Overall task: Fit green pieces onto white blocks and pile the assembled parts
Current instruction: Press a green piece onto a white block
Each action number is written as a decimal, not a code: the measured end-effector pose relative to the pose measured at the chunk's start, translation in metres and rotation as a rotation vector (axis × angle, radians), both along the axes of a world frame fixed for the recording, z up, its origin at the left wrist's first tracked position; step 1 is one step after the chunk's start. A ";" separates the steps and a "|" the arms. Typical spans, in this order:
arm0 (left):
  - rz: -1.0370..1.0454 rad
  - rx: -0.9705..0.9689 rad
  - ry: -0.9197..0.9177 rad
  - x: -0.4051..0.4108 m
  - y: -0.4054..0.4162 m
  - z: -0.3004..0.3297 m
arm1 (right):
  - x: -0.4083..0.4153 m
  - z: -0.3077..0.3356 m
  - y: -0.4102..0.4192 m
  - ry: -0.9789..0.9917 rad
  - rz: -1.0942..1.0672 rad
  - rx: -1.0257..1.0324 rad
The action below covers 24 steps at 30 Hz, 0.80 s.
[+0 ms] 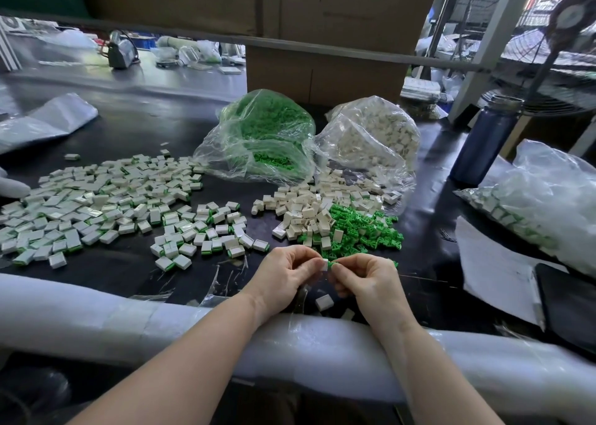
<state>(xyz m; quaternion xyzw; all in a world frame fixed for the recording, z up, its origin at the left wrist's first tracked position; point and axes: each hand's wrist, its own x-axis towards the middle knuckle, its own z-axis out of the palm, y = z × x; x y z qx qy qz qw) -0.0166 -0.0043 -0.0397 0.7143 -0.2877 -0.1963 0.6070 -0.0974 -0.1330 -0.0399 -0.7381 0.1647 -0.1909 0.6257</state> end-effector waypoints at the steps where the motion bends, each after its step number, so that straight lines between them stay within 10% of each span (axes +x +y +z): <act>1: 0.000 0.002 0.006 0.000 0.000 0.000 | 0.000 0.000 0.000 0.007 -0.007 -0.004; 24: -0.041 0.248 -0.229 -0.003 0.001 0.001 | 0.000 0.002 -0.003 0.198 0.103 -0.234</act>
